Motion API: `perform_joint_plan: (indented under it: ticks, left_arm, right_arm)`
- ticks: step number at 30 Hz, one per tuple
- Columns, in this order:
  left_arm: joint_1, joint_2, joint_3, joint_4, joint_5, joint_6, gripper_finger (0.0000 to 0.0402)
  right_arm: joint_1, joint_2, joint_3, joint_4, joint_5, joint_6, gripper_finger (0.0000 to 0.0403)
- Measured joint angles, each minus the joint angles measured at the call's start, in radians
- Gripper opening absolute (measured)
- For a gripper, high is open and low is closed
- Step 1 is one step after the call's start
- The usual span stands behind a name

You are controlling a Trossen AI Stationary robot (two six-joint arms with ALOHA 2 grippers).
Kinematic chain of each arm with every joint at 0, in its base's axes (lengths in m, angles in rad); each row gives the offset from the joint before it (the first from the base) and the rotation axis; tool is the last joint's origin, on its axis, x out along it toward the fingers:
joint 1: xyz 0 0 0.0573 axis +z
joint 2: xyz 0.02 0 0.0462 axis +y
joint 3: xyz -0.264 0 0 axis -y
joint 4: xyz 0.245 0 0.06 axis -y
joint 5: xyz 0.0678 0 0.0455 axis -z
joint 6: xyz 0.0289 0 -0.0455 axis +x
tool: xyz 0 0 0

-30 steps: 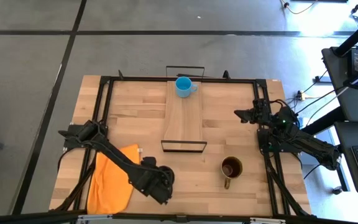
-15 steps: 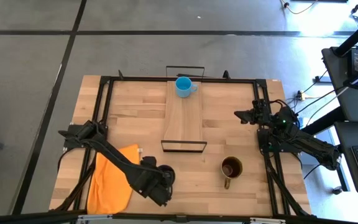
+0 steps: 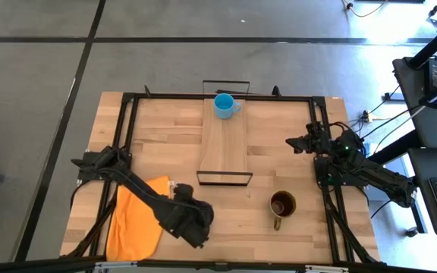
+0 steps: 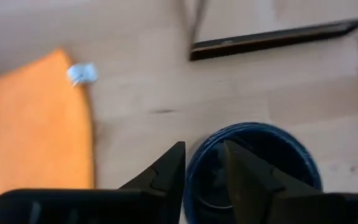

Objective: Stack small to large cups/mugs on shelf
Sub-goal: Put the dark blue mug on the shelf

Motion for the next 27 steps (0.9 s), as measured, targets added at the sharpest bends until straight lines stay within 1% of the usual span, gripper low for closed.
perform_joint_plan:
  ticks: [3, 6, 8, 11, 14, 18, 22, 24, 27]
  left_arm:
    - [0.035, 0.000, -0.013, 0.039, -0.004, 0.147, 0.0095]
    - [0.067, 0.001, -0.018, 0.037, -0.002, 0.233, 0.0094]
    - [0.084, 0.001, -0.025, 0.036, 0.012, 0.258, 0.0094]
    - [0.091, 0.000, -0.026, 0.041, 0.015, 0.258, 0.0094]
    - [0.080, -0.013, -0.026, 0.082, 0.007, 0.236, 0.0094]
    - [0.049, -0.044, -0.025, 0.156, -0.075, 0.227, 0.0094]
    - [0.032, -0.058, -0.026, 0.167, -0.101, 0.201, 0.0094]
    - [0.025, -0.067, -0.026, 0.161, -0.105, 0.201, 0.0094]
    - [0.024, -0.078, -0.026, 0.163, -0.126, 0.201, 0.0094]
  right_arm:
    - [0.000, 0.000, 0.000, 0.000, -0.023, 0.027, 0.0065]
    - [0.007, 0.000, 0.000, 0.004, -0.108, 0.090, 0.0065]
    - [0.032, 0.000, 0.000, 0.026, -0.145, 0.130, 0.0064]
    - [0.087, 0.000, 0.027, 0.029, -0.186, 0.131, 0.0056]
    - [0.141, 0.001, 0.086, 0.040, -0.162, 0.098, 0.0037]
    - [0.189, 0.040, 0.200, 0.044, -0.114, -0.049, 0.0017]
    - [0.232, 0.166, 0.350, 0.021, -0.128, -0.254, 0.0013]
    - [0.256, 0.259, 0.438, -0.059, -0.161, -0.378, 0.0012]
    - [0.303, 0.431, 0.586, -0.238, -0.184, -0.597, 0.0012]
